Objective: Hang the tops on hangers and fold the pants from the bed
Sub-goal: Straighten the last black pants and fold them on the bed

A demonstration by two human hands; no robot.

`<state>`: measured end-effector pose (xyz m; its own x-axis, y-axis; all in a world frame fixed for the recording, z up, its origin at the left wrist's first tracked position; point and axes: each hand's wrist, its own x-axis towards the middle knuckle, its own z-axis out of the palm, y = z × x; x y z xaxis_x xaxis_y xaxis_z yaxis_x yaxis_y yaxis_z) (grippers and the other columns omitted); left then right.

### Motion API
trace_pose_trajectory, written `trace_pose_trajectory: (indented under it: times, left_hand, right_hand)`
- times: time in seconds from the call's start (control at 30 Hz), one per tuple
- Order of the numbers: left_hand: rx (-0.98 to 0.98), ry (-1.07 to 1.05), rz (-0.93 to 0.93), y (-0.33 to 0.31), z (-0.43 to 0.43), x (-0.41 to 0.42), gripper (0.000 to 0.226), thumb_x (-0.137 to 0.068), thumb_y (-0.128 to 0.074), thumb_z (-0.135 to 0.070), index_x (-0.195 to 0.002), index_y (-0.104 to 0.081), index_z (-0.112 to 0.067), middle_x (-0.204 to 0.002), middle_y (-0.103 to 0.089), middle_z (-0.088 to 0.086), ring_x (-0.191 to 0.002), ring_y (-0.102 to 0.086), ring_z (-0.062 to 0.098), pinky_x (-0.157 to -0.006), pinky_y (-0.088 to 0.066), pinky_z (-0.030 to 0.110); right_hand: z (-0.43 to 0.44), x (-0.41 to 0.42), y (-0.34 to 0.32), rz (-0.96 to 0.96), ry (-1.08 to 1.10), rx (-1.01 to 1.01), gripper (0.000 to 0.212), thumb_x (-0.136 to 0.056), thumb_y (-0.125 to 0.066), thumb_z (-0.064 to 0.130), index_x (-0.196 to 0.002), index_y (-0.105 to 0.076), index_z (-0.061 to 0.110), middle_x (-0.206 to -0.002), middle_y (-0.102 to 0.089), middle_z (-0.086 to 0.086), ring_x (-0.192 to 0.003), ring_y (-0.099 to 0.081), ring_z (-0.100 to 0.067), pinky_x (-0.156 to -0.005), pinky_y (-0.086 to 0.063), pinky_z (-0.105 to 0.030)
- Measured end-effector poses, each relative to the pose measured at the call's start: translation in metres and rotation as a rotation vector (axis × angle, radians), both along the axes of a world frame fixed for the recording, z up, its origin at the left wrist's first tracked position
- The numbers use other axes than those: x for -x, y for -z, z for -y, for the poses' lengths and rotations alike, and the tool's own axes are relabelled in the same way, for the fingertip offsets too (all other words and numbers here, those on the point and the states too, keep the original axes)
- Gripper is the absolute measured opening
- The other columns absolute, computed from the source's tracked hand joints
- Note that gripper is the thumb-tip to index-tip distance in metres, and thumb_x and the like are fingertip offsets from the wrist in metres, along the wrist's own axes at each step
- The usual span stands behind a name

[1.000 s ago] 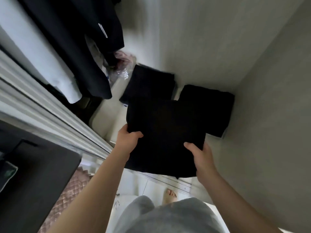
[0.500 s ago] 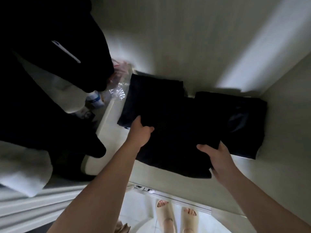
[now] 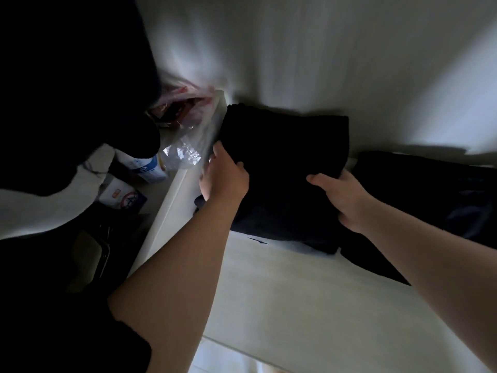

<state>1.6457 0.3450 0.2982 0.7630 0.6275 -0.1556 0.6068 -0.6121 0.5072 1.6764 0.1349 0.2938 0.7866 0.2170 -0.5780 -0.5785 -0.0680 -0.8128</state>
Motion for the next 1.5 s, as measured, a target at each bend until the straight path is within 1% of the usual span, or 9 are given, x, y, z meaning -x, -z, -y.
trace_pose_trajectory:
  times: [0.17,0.4,0.57,0.7,0.77,0.83,1.03,1.33,1.5]
  left_hand:
    - [-0.27,0.055,0.064,0.026,0.005,0.024,0.076,-0.098,-0.055,-0.037,-0.158,-0.011,-0.023,-0.159,-0.034,0.009,-0.136,-0.044,0.037,-0.107,-0.036,0.051]
    - [-0.17,-0.068,0.226,0.026,-0.012,0.036,0.052,-0.097,-0.057,-0.015,-0.146,-0.041,-0.026,-0.134,-0.058,0.013,-0.12,-0.056,0.034,-0.094,-0.047,0.049]
    - [-0.251,-0.033,0.054,0.035,0.001,0.04,0.06,-0.101,-0.051,-0.025,-0.156,-0.025,-0.027,-0.152,-0.041,0.018,-0.141,-0.035,0.036,-0.114,-0.028,0.049]
    - [-0.43,0.137,0.087,0.038,0.025,0.061,0.063,-0.098,-0.048,-0.039,-0.157,-0.025,-0.028,-0.165,-0.02,0.01,-0.149,-0.02,0.036,-0.12,-0.017,0.054]
    - [-0.436,0.23,0.093,0.046,0.039,0.074,0.06,-0.099,-0.038,-0.046,-0.156,-0.028,-0.031,-0.167,-0.016,0.007,-0.152,-0.013,0.035,-0.121,-0.013,0.055]
    - [-0.414,0.251,0.035,0.055,0.048,0.085,0.059,-0.1,-0.029,-0.052,-0.156,-0.026,-0.034,-0.168,-0.013,0.007,-0.153,-0.007,0.036,-0.122,-0.009,0.056]
    - [-0.346,0.277,-0.047,0.082,0.035,0.078,0.062,-0.097,-0.013,-0.063,-0.156,-0.008,-0.045,-0.169,0.001,0.008,-0.154,0.01,0.031,-0.122,0.004,0.051]
    - [-0.2,0.363,-0.178,0.081,0.033,0.085,0.062,-0.1,-0.02,-0.062,-0.156,0.001,-0.047,-0.168,0.012,0.0,-0.153,0.015,0.025,-0.122,0.008,0.049]
    - [0.022,0.404,-0.2,0.069,0.06,0.141,0.063,-0.101,-0.033,-0.059,-0.155,-0.002,-0.05,-0.167,0.015,-0.01,-0.154,0.013,0.022,-0.121,-0.019,0.048]
  right_hand:
    - [-0.008,-0.003,0.008,0.055,-0.072,0.109,0.067,-0.091,-0.072,0.032,-0.149,-0.039,0.033,-0.133,-0.06,0.0,-0.116,-0.061,-0.026,-0.102,-0.049,-0.045]
    - [-0.014,0.002,0.006,0.081,-0.05,0.013,0.052,-0.093,-0.07,0.022,-0.14,-0.05,0.034,-0.127,-0.066,0.002,-0.116,-0.063,-0.025,-0.105,-0.049,-0.049]
    - [-0.01,0.009,0.007,0.173,-0.036,0.221,0.075,-0.089,-0.075,0.031,-0.15,-0.032,0.024,-0.139,-0.054,0.004,-0.129,-0.054,-0.024,-0.109,-0.044,-0.04]
    - [-0.007,0.023,-0.009,0.632,-0.103,0.723,0.111,-0.079,-0.082,0.033,-0.159,-0.006,0.024,-0.161,-0.022,-0.006,-0.148,-0.024,-0.032,-0.116,-0.026,-0.049]
    - [-0.011,0.035,-0.013,0.993,-0.275,0.945,0.103,-0.075,-0.079,0.033,-0.158,-0.017,0.029,-0.166,-0.013,-0.008,-0.151,-0.015,-0.033,-0.116,-0.021,-0.055]
    - [-0.02,0.045,-0.008,1.161,-0.484,1.001,0.086,-0.079,-0.072,0.036,-0.154,-0.031,0.032,-0.167,-0.011,-0.007,-0.153,-0.009,-0.035,-0.117,-0.016,-0.058]
    - [-0.022,0.045,0.039,0.962,-0.706,1.153,0.074,-0.097,-0.034,0.061,-0.16,-0.008,0.033,-0.168,0.011,-0.007,-0.154,0.012,-0.03,-0.122,0.002,-0.057]
    - [-0.014,0.053,0.05,0.792,-0.777,1.148,0.074,-0.098,-0.025,0.066,-0.159,0.006,0.037,-0.166,0.023,0.001,-0.153,0.02,-0.023,-0.122,0.004,-0.056]
    - [0.004,0.104,0.038,0.682,-0.854,1.174,0.076,-0.099,-0.029,0.063,-0.157,0.013,0.038,-0.165,0.027,0.001,-0.153,0.019,-0.024,-0.121,0.002,-0.058]
